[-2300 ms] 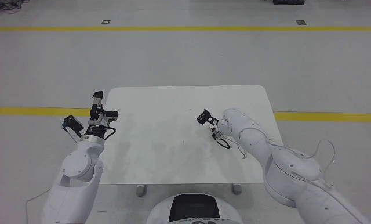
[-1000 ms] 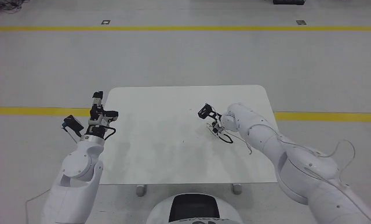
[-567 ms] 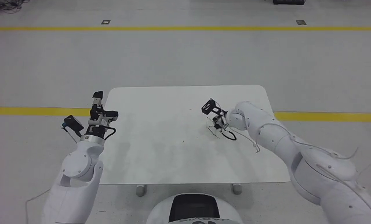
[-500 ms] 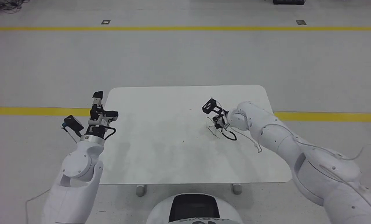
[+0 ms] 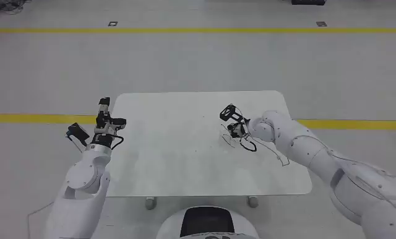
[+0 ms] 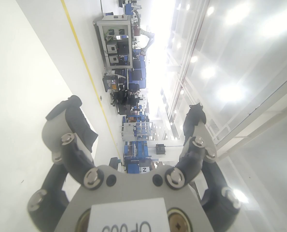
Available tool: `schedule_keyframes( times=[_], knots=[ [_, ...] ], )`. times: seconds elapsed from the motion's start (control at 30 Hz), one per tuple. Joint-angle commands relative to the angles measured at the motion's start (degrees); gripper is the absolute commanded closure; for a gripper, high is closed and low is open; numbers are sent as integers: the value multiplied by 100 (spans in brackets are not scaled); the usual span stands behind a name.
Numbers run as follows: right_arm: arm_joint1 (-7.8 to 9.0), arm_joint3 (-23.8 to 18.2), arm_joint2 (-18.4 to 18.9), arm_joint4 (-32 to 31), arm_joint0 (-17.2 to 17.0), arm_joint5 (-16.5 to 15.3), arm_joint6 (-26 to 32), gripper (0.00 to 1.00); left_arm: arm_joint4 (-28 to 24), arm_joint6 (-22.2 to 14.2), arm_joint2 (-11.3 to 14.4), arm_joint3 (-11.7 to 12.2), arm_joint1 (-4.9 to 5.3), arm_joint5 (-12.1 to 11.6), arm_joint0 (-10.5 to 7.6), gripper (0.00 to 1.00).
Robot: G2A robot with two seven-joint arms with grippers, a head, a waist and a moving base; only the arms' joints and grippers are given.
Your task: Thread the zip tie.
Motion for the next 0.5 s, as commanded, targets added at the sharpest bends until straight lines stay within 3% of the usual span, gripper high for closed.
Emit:
schedule_keyframes(
  times=[0.0, 0.17, 0.27, 0.47],
  knots=[
    [0, 0, 0, 0, 0, 0, 0, 100, 0, 0, 0, 0, 0, 0, 0, 0],
    [0, -6, 9, 15, -21, 4, -32, 100, 0, 0, 0, 0, 0, 0, 0, 0],
    [46, -7, 161, 147, -192, 0, -436, 100, 0, 0, 0, 0, 0, 0, 0, 0],
    [317, -264, 463, 485, -481, 0, -918, 100, 0, 0, 0, 0, 0, 0, 0, 0]
  ],
)
